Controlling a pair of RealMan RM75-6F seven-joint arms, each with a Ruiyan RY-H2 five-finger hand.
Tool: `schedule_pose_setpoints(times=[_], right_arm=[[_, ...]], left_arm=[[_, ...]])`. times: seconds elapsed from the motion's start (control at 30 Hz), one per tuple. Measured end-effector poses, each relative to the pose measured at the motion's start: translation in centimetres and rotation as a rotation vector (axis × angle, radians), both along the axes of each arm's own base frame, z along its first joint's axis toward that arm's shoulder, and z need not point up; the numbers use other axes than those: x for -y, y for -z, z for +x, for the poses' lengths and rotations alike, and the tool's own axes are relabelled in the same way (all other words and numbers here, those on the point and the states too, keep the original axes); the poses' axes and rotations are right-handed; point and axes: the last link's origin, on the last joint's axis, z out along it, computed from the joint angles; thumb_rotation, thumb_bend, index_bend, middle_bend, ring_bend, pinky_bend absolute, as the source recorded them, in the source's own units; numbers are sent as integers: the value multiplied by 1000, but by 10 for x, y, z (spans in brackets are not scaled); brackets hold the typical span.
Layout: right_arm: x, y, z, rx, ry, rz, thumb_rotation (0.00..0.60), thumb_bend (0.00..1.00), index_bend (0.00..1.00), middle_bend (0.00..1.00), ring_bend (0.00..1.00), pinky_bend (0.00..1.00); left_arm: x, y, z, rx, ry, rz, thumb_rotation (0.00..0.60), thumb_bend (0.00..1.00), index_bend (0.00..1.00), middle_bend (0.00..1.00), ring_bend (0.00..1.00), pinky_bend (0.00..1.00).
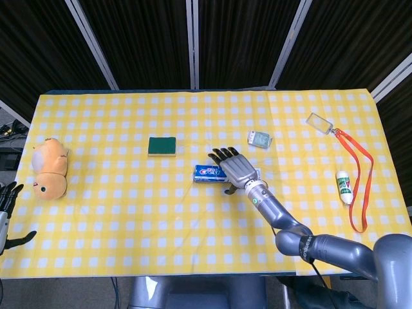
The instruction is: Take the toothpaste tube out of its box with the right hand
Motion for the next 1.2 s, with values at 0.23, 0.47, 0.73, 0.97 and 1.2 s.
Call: schedule_pose_setpoints(times=[0.23, 0.47, 0.73, 0.97, 1.2], right_arm=[[10, 19, -8, -96, -10, -28, 600, 193, 116, 164, 68, 179], [18, 29, -19, -160, -6, -62, 600, 275, 331, 426, 338, 430], [19, 24, -23, -191, -25, -105, 600, 375, 516, 585, 505, 594], [10, -2, -4, -138, -123, -161, 600, 388, 520, 589, 506, 595], [-13, -42, 29, -16, -221, -181, 600, 389, 524, 591, 507, 595]], left_arm=[[-1, -1, -5, -3, -27, 8, 600, 0, 0, 0, 0, 0], [0, -2, -5, 5, -27, 9, 600, 0, 0, 0, 0, 0], [0, -3, -4, 13, -24, 8, 600, 0, 0, 0, 0, 0], [1, -3, 0, 24, -7, 4, 600, 0, 0, 0, 0, 0], [5, -4, 7, 37, 26, 1, 600, 0, 0, 0, 0, 0]])
